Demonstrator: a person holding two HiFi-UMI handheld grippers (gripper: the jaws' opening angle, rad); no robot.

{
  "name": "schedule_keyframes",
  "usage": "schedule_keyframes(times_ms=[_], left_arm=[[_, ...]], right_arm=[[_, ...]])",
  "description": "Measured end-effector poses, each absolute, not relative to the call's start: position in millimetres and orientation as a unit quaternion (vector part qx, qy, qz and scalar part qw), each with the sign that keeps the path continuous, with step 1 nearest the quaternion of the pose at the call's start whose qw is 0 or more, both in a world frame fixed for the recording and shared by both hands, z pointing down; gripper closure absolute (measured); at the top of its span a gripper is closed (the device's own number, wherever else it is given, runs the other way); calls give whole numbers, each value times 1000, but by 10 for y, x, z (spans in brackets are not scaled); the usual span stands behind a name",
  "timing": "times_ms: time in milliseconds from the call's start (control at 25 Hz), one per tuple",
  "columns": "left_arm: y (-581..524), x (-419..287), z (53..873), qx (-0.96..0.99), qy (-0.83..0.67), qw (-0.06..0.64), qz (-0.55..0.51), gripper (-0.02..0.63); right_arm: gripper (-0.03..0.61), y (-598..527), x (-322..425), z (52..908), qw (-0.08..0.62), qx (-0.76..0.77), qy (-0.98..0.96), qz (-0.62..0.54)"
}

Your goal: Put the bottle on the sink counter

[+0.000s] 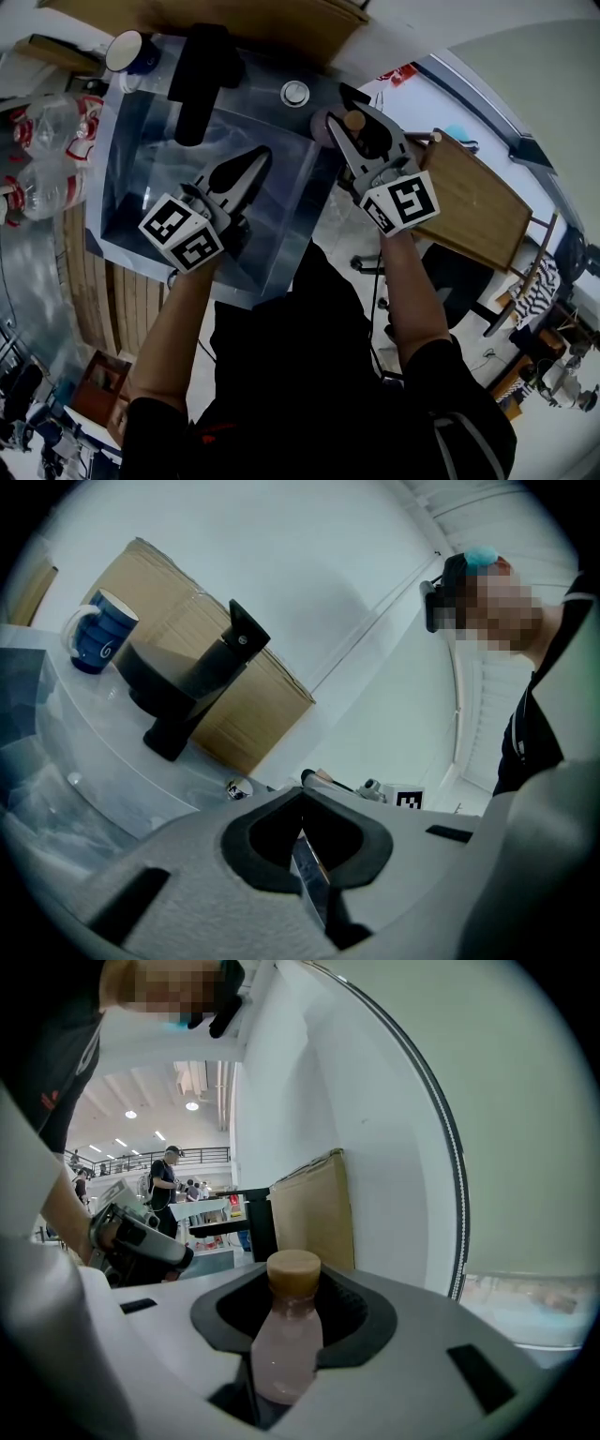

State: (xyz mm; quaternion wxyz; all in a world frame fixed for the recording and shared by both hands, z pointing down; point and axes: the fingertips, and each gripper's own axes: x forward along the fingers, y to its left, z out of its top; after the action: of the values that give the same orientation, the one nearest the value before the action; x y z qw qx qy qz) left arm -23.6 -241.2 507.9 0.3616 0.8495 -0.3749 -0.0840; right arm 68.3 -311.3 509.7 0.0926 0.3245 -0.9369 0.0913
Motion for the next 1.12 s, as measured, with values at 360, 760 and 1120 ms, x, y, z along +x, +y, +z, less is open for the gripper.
schedule_keyframes(times_ms=[360,760,1120], left_arm=[[-2390,-274,5048,849,-373,364,-83,597],[-2357,-334,4965,849,-376,361,-84,597],[-2297,-350,4827,851,-379,353,-85,597]], right_arm=[[449,-3083,624,5130,117,325,-936,71],[449,-3051,578,5189,138,332,-932,51],[449,-3048,583,5197,142,340,-928,48]])
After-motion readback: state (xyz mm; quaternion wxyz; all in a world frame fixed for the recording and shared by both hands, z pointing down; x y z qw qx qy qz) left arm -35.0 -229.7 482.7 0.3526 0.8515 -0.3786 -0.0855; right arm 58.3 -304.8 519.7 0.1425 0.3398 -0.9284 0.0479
